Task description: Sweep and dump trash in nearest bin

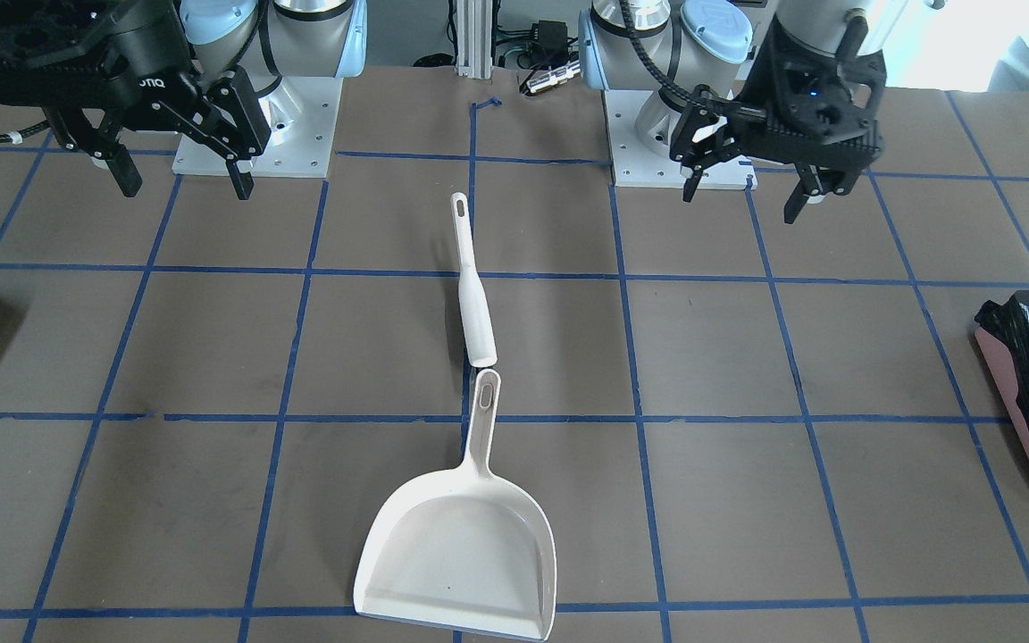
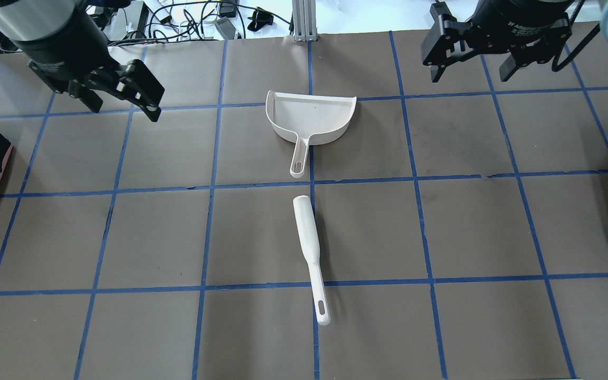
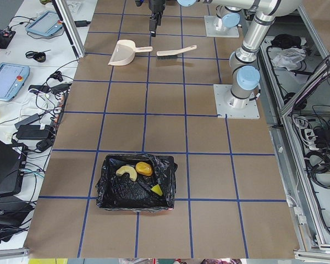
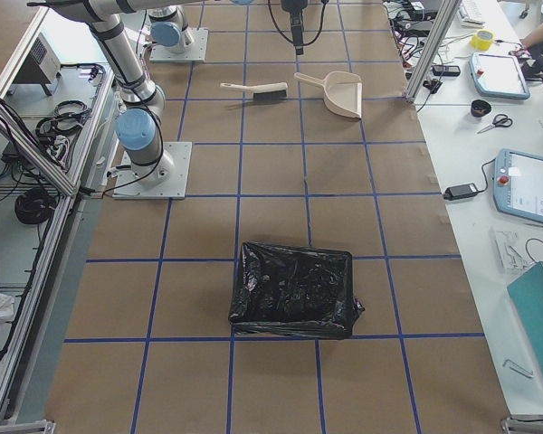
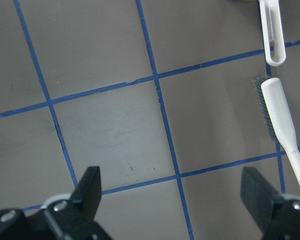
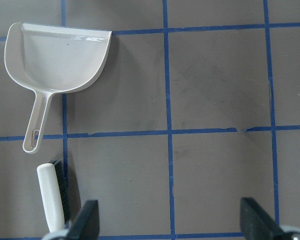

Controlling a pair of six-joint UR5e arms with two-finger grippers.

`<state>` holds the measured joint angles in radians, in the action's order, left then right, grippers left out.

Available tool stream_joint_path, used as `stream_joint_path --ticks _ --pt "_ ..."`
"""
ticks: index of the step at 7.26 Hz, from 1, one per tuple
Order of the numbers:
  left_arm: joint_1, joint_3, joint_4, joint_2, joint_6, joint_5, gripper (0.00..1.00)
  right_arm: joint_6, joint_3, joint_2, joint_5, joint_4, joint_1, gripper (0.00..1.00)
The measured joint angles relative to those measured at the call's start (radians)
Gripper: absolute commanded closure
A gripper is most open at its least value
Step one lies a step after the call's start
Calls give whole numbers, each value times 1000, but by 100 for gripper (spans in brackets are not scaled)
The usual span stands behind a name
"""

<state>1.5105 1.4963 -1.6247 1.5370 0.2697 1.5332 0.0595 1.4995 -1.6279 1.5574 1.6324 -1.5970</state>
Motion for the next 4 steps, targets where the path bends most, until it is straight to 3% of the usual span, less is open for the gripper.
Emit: stream_joint_path --ticks 4 --pt "-46 15 -5 -21 0 -22 0 -1 1 -1 0 -3 0 0"
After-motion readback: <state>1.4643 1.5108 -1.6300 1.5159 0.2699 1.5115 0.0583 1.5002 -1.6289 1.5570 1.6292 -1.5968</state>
